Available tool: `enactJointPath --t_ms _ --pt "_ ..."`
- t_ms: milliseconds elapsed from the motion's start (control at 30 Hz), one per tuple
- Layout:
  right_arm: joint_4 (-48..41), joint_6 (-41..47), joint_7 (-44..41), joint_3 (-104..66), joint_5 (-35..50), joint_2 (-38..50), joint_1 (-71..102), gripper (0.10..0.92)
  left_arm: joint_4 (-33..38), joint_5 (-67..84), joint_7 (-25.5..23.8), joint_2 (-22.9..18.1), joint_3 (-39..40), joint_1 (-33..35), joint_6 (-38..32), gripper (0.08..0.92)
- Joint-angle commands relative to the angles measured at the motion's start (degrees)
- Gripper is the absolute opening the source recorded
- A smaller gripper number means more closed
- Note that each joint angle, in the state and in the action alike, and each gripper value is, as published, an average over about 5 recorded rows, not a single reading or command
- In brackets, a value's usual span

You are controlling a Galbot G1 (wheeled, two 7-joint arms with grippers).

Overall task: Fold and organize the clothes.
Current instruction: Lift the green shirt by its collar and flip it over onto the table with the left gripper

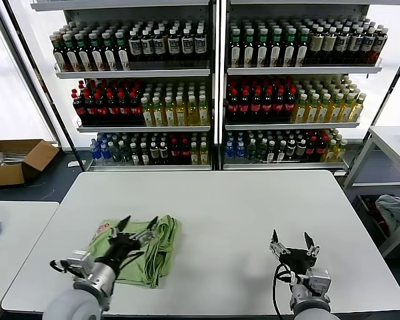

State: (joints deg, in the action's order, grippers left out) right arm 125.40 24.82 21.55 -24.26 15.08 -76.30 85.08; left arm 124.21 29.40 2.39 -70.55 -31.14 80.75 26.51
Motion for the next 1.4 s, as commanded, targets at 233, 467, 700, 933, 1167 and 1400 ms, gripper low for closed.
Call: enactJointPath --t_ms 233,467,700,933,1167,1400 --pt "-0.25 0.29 -0.08 1.1 0.04 0.53 -1.78 0.823 -12.11 -14.47 -0.83 4.31 -10.36 -0.52 -3.28 0.823" --pt "-0.05 0.24 -0.11 0.67 0.09 0.66 -1.43 0.823 -15.82 -9.36 -2.13 4.35 -10.3 -0.25 -1.69 0.823" --pt "0.0 0.25 -0.06 1.24 -0.12 0.34 -1.21 0.823 -18.26 -5.67 -2.15 3.96 -10.16 -0.72 -1.11 0.823" --pt "0.07 0.14 -0.08 1.19 -0.2 0.34 -0.68 0.823 -18.98 -1.68 -2.25 4.25 -10.4 -0.76 0.89 0.823" --pt "0.32 0.1 -0.09 1.15 -0.25 0.31 -0.32 0.823 -20.11 2.27 -3.09 4.03 -10.36 -1.23 2.73 0.823" --pt "0.42 -0.01 -0.1 1.12 -0.3 0.26 -0.09 0.823 -19.78 2.9 -3.69 3.99 -10.22 -0.63 3.57 0.814"
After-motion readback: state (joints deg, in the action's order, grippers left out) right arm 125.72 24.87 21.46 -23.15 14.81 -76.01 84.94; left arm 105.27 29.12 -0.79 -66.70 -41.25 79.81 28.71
